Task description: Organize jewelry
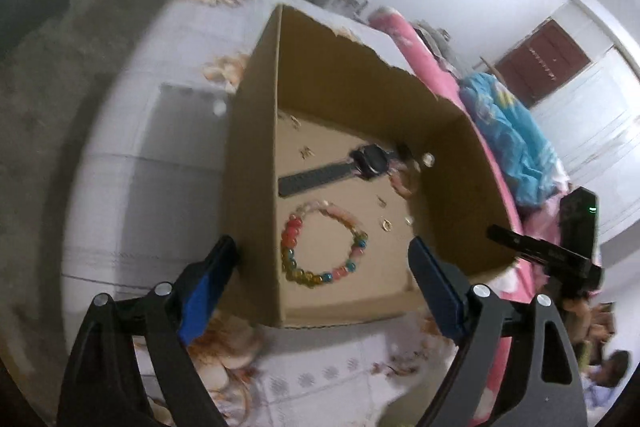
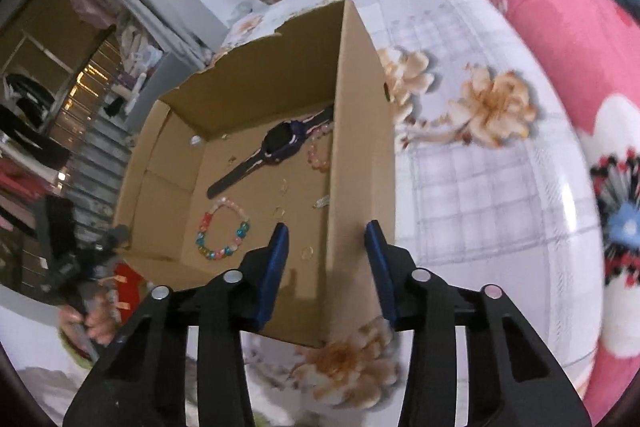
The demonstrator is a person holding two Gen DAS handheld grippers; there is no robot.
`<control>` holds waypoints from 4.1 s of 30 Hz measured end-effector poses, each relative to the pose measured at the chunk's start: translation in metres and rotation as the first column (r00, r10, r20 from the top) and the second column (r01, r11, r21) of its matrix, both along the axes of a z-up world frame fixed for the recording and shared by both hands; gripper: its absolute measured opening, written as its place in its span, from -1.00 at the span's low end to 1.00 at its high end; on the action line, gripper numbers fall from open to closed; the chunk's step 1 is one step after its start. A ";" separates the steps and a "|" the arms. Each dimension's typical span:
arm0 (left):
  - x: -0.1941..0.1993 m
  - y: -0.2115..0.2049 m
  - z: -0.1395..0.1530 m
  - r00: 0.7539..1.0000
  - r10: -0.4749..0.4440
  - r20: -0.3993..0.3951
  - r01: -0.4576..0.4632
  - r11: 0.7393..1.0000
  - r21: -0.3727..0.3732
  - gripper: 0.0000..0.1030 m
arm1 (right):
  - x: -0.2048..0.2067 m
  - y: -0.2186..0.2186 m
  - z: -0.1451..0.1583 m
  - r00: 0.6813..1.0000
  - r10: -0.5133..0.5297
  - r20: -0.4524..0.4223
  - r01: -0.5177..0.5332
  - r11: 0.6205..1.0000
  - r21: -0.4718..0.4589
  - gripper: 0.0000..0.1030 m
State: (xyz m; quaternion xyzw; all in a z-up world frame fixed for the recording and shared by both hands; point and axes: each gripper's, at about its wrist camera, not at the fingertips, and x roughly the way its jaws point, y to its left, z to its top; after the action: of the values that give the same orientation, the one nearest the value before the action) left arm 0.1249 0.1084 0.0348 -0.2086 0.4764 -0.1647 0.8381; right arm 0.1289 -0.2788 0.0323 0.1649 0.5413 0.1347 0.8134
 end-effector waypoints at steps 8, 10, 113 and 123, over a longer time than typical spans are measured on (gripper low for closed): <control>-0.016 -0.017 0.005 1.000 -0.008 0.001 0.008 1.000 0.026 0.66 | -0.020 -0.003 0.001 1.000 -0.031 0.007 0.031 0.999 -0.039 -0.25; -0.023 -0.023 0.005 0.999 -0.032 -0.006 0.032 0.999 0.002 0.66 | -0.027 -0.011 0.002 0.999 -0.047 0.005 0.048 0.998 -0.040 -0.25; -0.121 -0.125 -0.001 0.996 0.064 0.054 -0.081 0.905 0.418 0.89 | -0.150 0.058 -0.001 0.974 -0.011 0.226 0.096 0.924 -0.370 0.84; -0.121 -0.124 -0.002 0.997 0.064 0.052 -0.080 0.904 0.420 0.89 | -0.149 0.058 -0.002 0.975 -0.014 0.222 0.098 0.924 -0.369 0.84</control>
State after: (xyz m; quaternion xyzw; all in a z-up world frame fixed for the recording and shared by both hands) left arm 0.0044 -0.0156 0.0332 -0.0368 0.4772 -0.0309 0.8775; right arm -0.0198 -0.2208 0.0298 0.0050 0.4607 0.0214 0.8873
